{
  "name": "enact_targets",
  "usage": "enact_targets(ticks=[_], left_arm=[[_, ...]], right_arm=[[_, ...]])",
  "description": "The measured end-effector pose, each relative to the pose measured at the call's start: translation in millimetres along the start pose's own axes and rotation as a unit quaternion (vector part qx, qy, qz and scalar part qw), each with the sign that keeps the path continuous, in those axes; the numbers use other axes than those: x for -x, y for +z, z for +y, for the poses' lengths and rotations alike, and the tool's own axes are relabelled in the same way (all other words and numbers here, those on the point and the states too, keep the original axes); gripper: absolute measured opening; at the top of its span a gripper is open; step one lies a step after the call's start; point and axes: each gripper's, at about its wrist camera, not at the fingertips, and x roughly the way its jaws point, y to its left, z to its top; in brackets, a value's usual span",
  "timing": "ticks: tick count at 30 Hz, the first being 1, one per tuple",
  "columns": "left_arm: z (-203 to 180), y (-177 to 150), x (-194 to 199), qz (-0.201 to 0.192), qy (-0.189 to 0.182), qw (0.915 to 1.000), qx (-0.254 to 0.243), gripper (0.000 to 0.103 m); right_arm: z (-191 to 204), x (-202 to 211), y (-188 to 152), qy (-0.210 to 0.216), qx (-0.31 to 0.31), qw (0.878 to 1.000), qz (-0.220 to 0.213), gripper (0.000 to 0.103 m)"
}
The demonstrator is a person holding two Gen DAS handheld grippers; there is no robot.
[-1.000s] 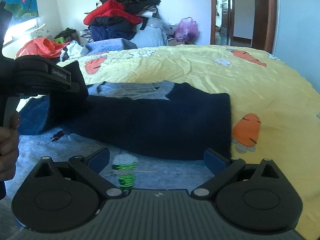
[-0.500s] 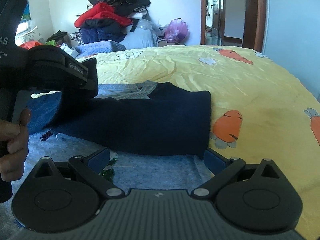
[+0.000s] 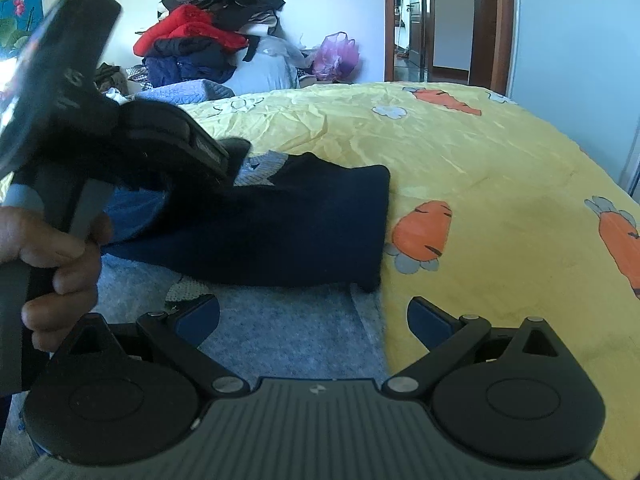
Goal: Fold small clothes
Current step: 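Lay the sleeve across the sweater body with the left gripper and release, then move both grippers to the sweater hem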
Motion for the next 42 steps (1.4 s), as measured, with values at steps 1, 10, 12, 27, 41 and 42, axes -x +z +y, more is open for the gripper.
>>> enact_targets(ticks=[1,10,12,27,41,42], left_arm=[[-2,-1,1,-0.002,0.005,1.0,-0.002,0.057],[-19,1,18,-0.029,0.022,0.9987,-0.034,0.08],[-21,2,23,-0.032,0.025,0.9985,-0.037,0.08],[-7,-37,56,-0.015,0.051,0.9979,-0.038,0.082],[75,-169,154,-0.028,0.127,0.9915,-0.013,0.082],[85,-176,161,-0.032,0.139,0.9897,-0.01,0.082]], right_arm=[[-1,0,-1,-0.001,-0.002,1.0,0.001,0.1],[-7,9,-7,-0.006,-0.011,1.0,0.002,0.1],[-8,12,-9,-0.006,-0.013,1.0,0.002,0.1],[-4,32,-34,0.009,-0.012,1.0,0.013,0.101],[-13,68,-72,0.078,0.016,0.997,-0.006,0.1],[-12,71,-76,0.081,0.022,0.996,-0.007,0.1]])
